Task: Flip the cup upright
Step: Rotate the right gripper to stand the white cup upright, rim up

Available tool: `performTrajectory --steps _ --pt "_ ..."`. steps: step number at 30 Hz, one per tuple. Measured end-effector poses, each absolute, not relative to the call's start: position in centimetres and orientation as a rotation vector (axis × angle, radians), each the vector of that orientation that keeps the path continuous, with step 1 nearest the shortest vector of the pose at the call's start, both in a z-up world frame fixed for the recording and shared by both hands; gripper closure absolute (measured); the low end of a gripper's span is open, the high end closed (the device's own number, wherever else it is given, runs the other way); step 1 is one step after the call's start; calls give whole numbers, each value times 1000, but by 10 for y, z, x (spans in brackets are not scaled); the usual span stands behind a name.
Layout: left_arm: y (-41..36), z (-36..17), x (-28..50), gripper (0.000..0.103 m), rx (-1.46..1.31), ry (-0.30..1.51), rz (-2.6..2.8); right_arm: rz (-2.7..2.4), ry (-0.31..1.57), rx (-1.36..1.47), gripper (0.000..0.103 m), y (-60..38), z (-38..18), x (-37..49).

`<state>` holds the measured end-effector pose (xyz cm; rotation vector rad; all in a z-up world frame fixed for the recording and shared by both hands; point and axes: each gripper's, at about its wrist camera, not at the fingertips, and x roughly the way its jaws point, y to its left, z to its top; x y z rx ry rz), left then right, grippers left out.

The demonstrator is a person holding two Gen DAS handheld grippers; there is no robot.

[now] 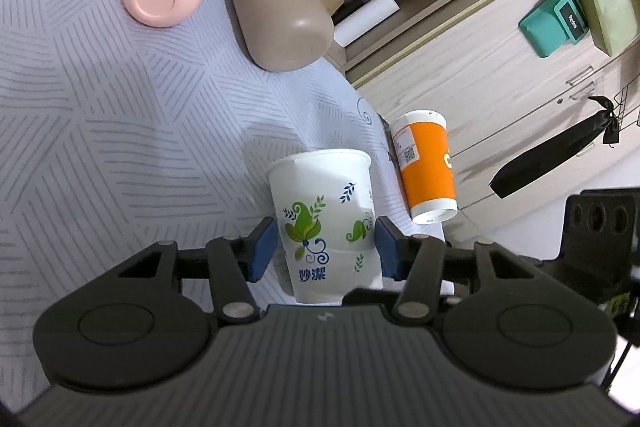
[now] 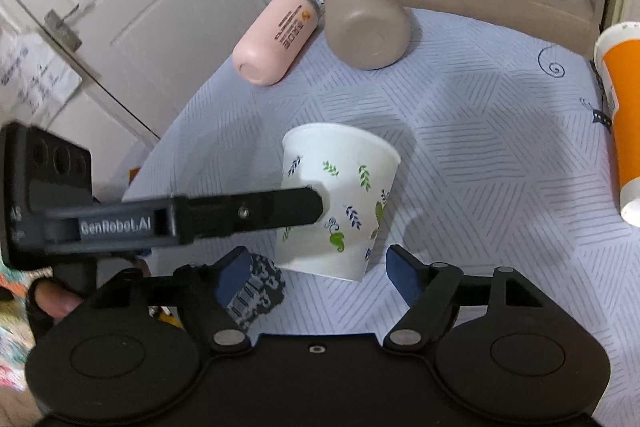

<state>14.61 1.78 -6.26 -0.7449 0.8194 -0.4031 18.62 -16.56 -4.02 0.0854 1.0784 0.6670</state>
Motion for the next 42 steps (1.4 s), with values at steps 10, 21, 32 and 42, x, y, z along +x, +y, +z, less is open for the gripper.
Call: performTrajectory --steps 10,21,32,42 --pt "19 -57 156 40 -695 833 -412 717 1073 101 23 -164 -48 199" --pt "6 -57 154 44 -623 780 -430 753 958 42 36 -168 -46 189" --pt "-17 -29 131 44 -435 687 -466 743 763 -86 36 -175 -36 151" --pt "-37 -19 128 44 -301 635 -456 679 659 -152 37 -175 -51 141"
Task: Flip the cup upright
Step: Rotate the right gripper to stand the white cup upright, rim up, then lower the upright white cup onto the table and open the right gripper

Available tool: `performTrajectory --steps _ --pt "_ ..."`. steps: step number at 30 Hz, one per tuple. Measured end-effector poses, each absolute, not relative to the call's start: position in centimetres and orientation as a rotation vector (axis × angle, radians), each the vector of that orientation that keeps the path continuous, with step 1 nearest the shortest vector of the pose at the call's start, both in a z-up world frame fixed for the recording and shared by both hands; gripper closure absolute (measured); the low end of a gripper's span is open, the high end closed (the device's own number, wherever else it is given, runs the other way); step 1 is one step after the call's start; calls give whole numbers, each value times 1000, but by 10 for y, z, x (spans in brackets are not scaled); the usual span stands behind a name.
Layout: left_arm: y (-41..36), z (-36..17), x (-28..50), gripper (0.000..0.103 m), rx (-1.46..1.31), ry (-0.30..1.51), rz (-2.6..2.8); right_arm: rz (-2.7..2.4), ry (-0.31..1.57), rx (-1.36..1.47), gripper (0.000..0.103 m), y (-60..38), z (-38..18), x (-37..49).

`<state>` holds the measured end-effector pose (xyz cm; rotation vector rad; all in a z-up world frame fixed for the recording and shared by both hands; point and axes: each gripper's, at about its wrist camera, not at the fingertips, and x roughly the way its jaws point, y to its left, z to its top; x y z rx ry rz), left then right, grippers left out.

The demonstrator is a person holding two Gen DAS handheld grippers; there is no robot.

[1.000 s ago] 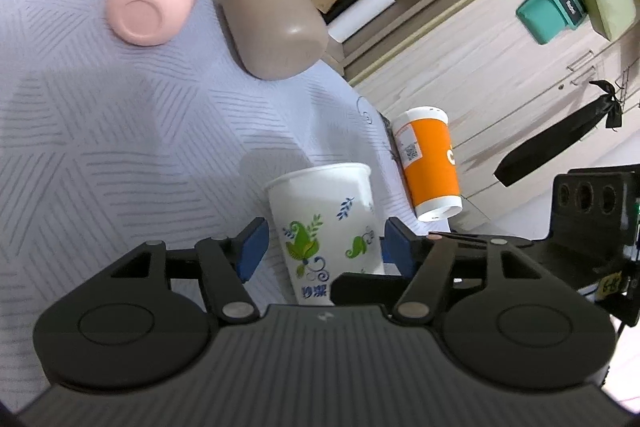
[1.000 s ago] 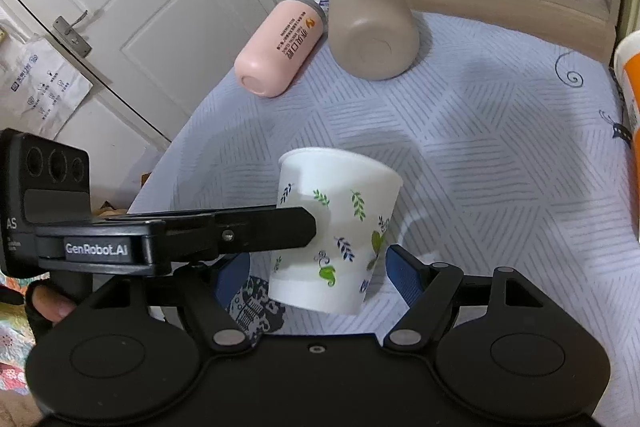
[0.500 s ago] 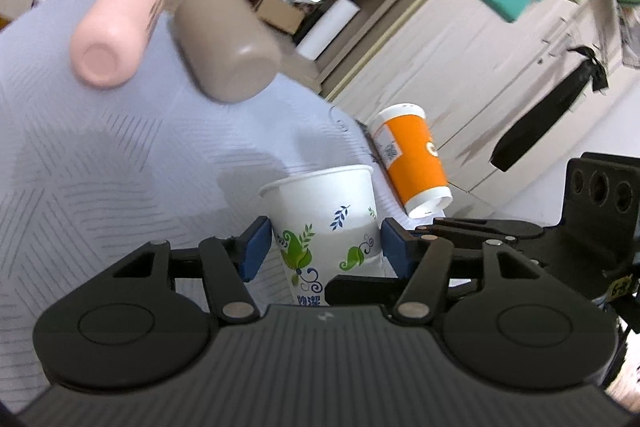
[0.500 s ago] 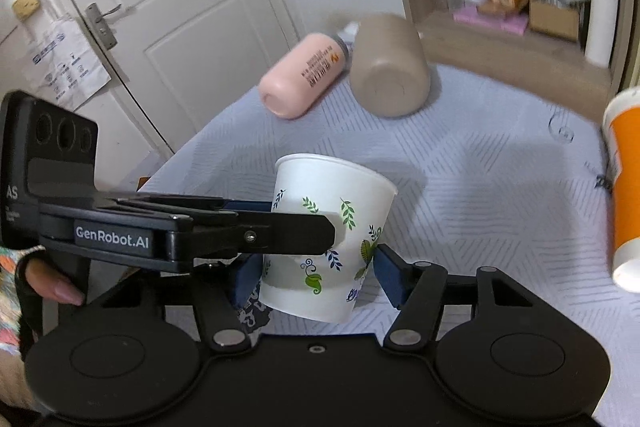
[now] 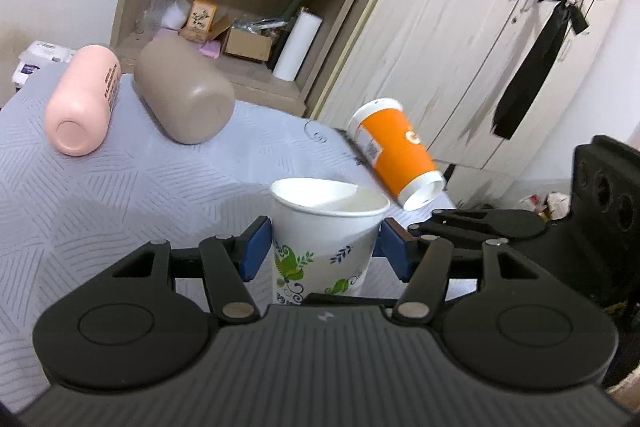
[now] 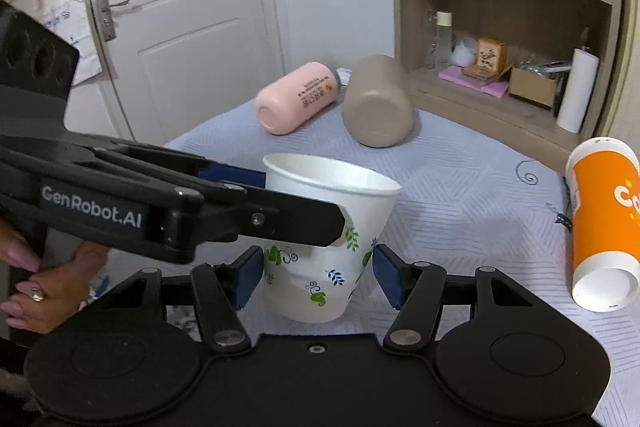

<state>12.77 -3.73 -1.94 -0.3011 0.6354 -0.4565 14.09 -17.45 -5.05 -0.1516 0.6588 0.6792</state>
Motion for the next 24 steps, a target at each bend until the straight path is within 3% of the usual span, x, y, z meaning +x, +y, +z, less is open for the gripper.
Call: performTrajectory --steps 13,24 --pt "-66 -15 131 44 -78 453 -400 583 431 -267 37 -165 -60 147" --pt "-73 -28 153 44 -61 452 -397 556 411 -356 37 -161 -76 164"
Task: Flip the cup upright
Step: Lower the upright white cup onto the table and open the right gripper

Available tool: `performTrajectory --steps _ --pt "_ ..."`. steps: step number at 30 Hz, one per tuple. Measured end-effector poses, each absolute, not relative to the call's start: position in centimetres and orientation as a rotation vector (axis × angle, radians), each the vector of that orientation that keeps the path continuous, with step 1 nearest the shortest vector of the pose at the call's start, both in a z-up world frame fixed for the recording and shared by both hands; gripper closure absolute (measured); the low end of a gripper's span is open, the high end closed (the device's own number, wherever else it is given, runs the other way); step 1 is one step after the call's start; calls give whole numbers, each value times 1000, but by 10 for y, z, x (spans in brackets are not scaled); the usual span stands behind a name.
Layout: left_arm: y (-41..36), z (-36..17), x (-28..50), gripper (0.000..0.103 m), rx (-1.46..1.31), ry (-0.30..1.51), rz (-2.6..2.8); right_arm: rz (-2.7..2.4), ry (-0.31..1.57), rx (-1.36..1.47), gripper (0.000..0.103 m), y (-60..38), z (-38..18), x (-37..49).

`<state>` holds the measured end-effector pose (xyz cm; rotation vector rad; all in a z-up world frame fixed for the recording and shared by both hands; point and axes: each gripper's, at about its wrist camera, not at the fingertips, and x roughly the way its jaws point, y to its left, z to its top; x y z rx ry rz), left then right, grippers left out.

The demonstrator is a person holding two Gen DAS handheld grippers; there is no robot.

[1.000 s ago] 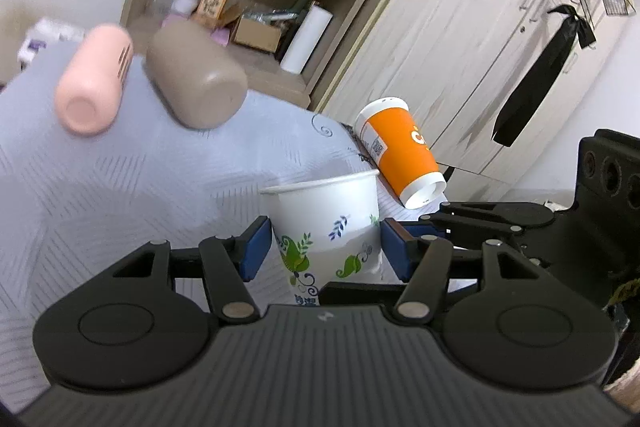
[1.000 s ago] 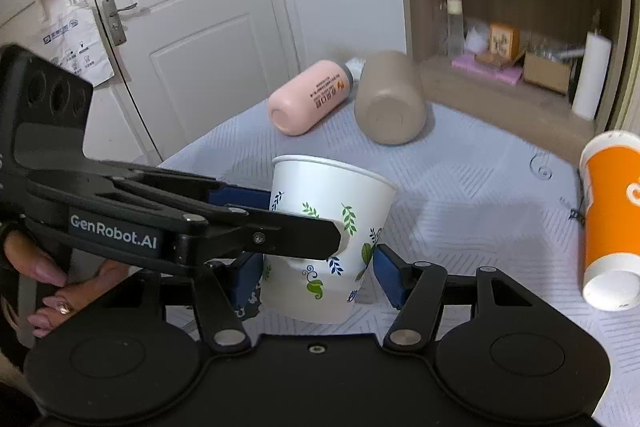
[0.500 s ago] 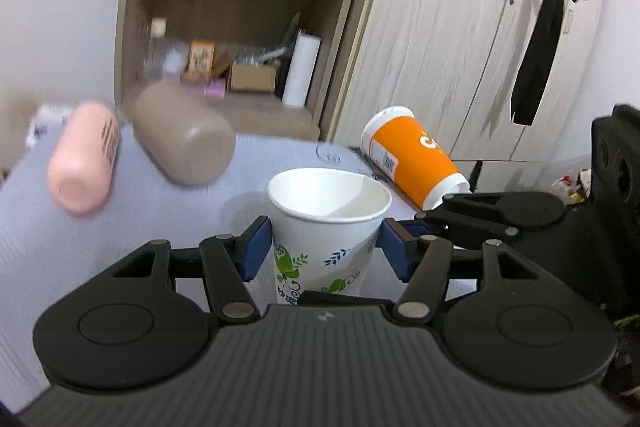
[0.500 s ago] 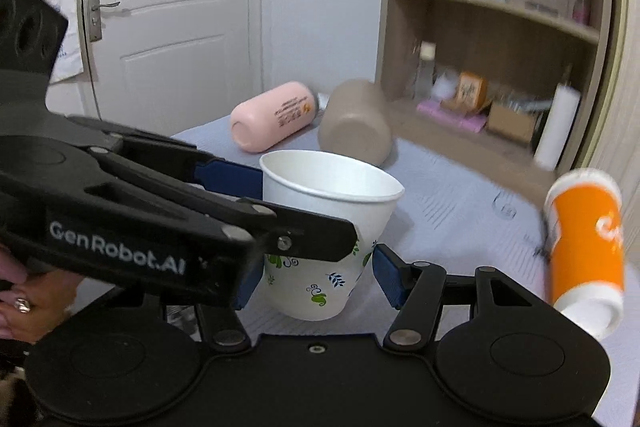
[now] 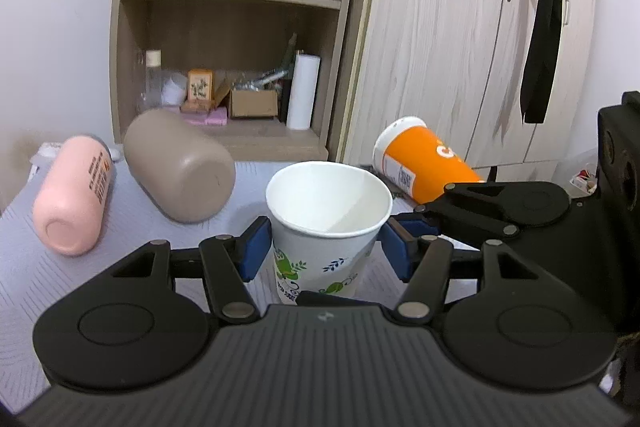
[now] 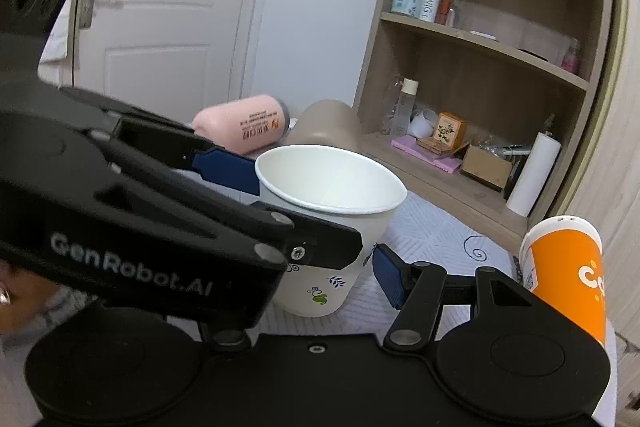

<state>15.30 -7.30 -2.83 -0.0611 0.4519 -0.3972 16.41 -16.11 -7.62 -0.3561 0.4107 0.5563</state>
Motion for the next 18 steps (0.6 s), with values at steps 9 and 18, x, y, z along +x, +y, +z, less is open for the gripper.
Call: performTrajectory --steps 9,18 --pt "-77 -32 151 43 -65 467 -398 552 438 -319 37 -165 -78 167" --pt "-70 -29 146 33 -106 499 -403 551 459 -303 35 -167 -78 164"
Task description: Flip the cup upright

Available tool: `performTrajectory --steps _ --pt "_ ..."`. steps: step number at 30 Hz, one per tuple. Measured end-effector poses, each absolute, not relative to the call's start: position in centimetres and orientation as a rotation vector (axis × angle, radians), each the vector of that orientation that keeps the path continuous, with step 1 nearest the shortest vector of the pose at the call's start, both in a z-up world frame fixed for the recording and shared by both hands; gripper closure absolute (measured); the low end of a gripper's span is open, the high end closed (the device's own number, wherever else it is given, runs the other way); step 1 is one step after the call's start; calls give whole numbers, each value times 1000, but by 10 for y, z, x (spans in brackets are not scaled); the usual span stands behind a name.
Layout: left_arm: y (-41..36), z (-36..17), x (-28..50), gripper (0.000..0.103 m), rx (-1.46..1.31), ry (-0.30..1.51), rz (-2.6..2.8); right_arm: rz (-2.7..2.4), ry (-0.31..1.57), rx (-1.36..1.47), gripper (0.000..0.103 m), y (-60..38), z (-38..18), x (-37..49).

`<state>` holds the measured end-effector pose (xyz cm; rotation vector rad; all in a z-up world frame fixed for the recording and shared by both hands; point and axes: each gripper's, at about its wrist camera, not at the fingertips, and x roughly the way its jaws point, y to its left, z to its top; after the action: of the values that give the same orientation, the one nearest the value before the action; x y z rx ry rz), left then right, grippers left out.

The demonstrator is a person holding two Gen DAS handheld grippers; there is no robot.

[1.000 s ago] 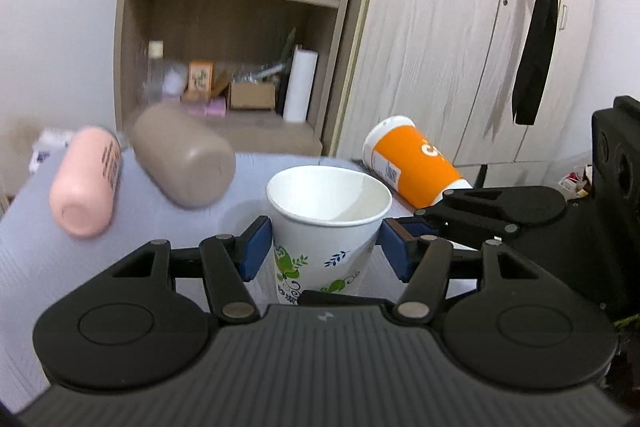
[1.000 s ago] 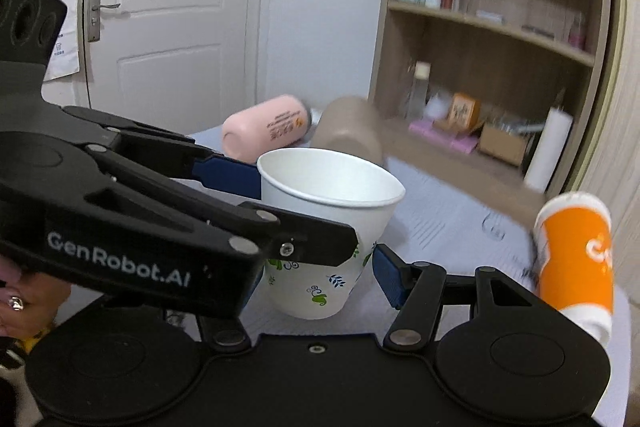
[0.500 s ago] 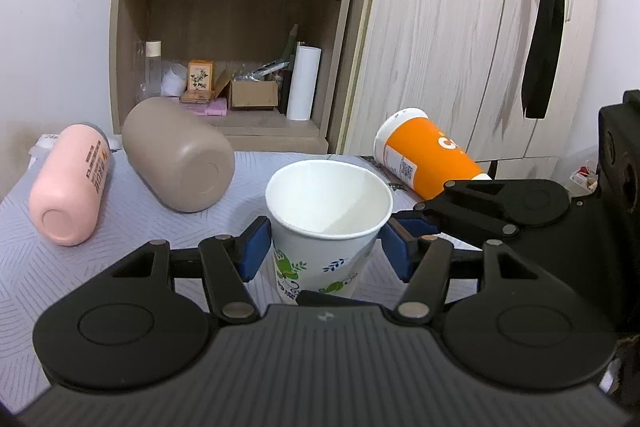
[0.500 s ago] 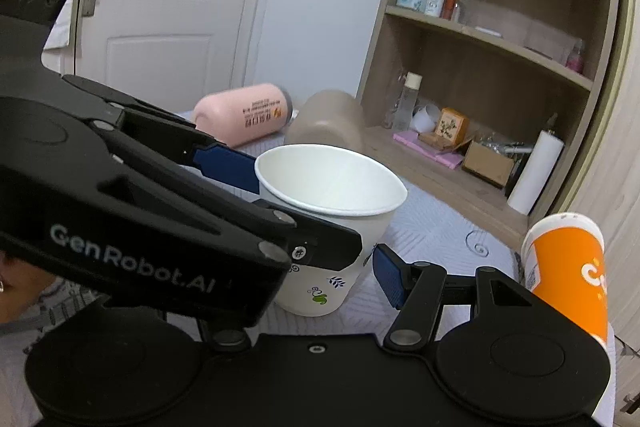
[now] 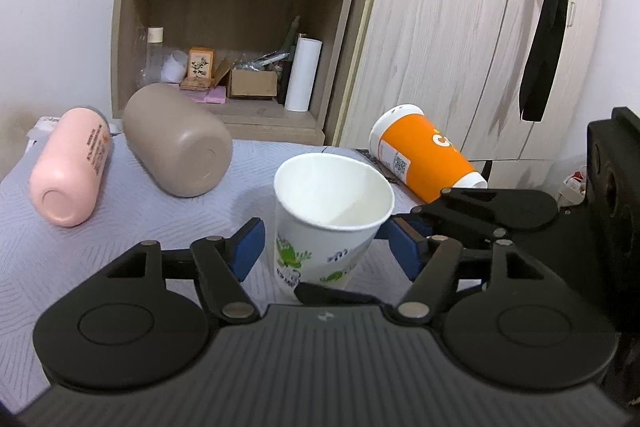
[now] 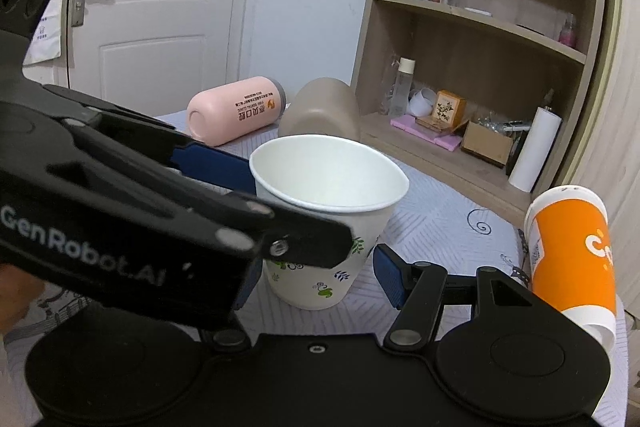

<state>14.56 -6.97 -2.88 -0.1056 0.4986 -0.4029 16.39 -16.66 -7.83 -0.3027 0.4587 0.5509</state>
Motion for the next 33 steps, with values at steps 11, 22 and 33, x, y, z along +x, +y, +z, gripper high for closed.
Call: performTrajectory --steps 11,22,33 --pt "-41 -24 109 32 -150 486 -347 471 489 -251 31 -177 -75 133" --pt "-25 -4 54 32 -127 346 -249 341 316 -134 31 -194 -58 53" --pt "-16 13 13 23 -102 257 -183 160 171 -132 23 -193 -40 6"
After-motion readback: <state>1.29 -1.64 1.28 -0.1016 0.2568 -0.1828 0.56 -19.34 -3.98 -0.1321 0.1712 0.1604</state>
